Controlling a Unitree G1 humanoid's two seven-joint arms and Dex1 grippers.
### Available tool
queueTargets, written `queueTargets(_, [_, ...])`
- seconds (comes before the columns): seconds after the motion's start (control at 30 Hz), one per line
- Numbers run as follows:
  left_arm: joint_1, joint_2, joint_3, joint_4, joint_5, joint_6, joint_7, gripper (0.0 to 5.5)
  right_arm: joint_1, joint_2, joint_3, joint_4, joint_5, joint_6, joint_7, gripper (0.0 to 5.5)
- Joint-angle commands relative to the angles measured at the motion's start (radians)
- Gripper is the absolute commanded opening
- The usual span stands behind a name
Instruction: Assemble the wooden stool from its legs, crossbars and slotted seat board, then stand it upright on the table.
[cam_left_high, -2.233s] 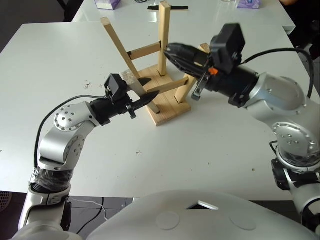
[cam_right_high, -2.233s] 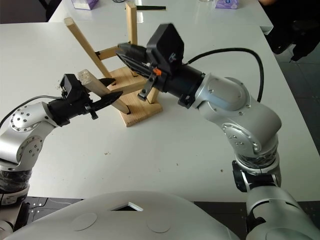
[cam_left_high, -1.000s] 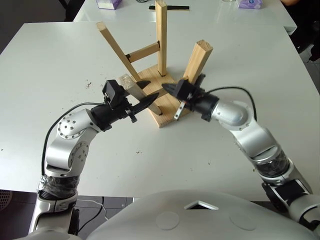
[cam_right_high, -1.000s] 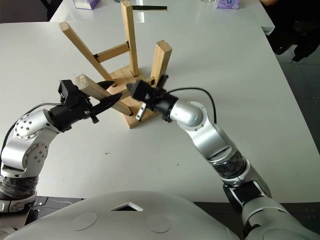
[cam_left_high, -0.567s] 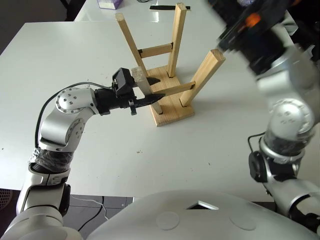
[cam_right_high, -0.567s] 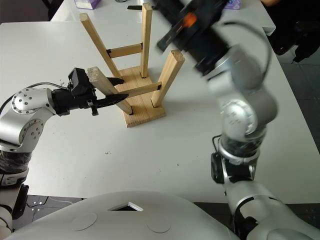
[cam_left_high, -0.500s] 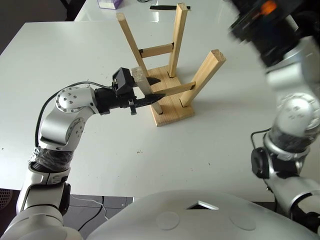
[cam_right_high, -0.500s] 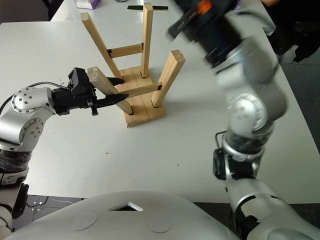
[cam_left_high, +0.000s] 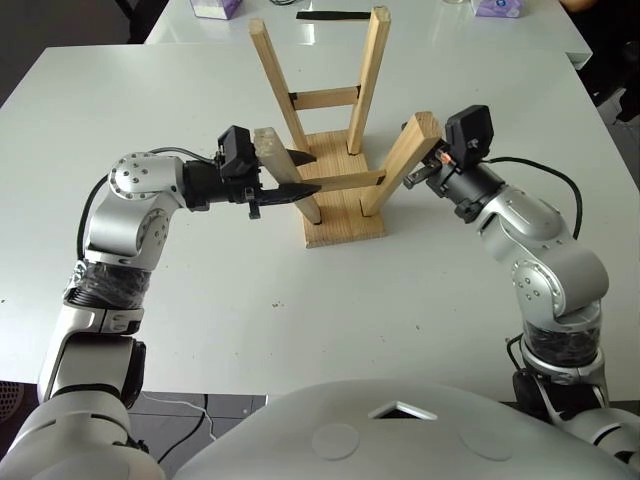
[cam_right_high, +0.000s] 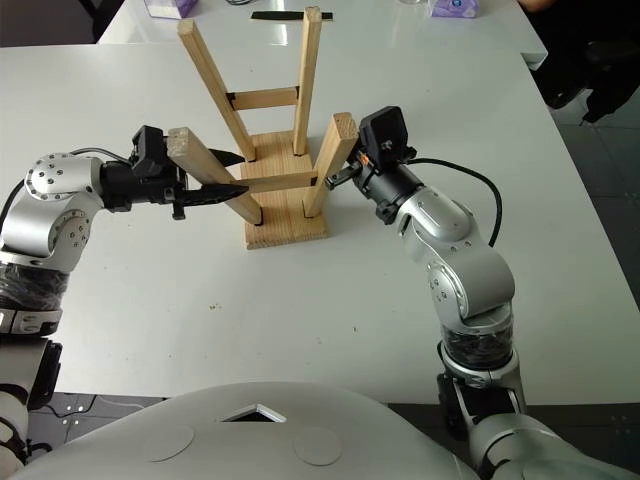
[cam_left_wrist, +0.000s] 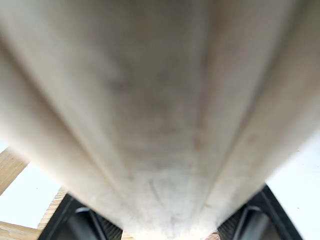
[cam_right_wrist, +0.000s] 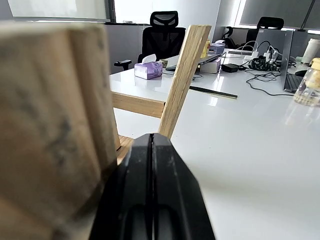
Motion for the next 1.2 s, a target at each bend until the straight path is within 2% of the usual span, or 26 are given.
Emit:
queueTargets(0.03, [0.003, -0.029, -0.002, 0.018, 0.079, 0.023, 0.061, 2.04, -0.036, -0.072, -0.050, 0.033, 0.107, -0.047, 0.200, 0.00])
queueTargets(0.07, [0.006, -0.015, 0.021, -0.007, 0.058, 0.048, 0.069, 2.04, -0.037, -0.094, -0.086, 0.067, 0.113, -0.063, 0.228, 0.00])
queueTargets(0.17, [0.034, 0.031, 0.102, -0.104, -0.026, 0.160, 0.085, 2.62, -0.048, -0.121, -0.196, 0.140, 0.182, -0.093, 0.307, 0.00])
queueTargets(0.3, [0.093, 0.069, 0.147, -0.184, -0.017, 0.213, 0.102, 3.22, -0.028, -0.113, -0.221, 0.149, 0.221, -0.135, 0.348, 0.00])
queueTargets(0.43, [0.164, 0.093, 0.187, -0.244, 0.029, 0.231, 0.166, 3.22, 0.011, -0.104, -0.209, 0.140, 0.214, -0.163, 0.348, 0.00])
queueTargets(0.6, [0.418, 0.114, 0.350, -0.343, 0.035, 0.309, 0.283, 3.22, 0.071, -0.130, -0.203, 0.191, 0.141, -0.211, 0.326, 0.00])
queueTargets(0.7, [0.584, 0.001, 0.421, -0.399, 0.071, 0.327, 0.460, 3.22, 0.120, -0.138, -0.176, 0.221, 0.031, -0.255, 0.266, 0.00])
queueTargets(0.83, [0.602, -0.296, 0.416, -0.482, 0.152, 0.337, 0.877, 2.87, 0.165, -0.080, -0.114, 0.186, -0.083, -0.297, 0.150, 0.00])
queueTargets(1.0, [0.501, -0.599, 0.235, -0.674, 0.234, 0.353, 1.201, 2.10, 0.150, 0.036, -0.017, 0.046, -0.146, -0.217, -0.010, 0.00])
queueTargets(1.1, [0.487, -0.671, 0.117, -0.729, 0.335, 0.382, 1.304, 1.65, 0.124, 0.095, 0.050, -0.038, -0.187, -0.147, -0.098, 0.00])
queueTargets(1.2, [0.478, -0.698, 0.057, -0.759, 0.387, 0.412, 1.348, 1.19, 0.111, 0.133, 0.103, -0.086, -0.237, -0.096, -0.164, 0.00])
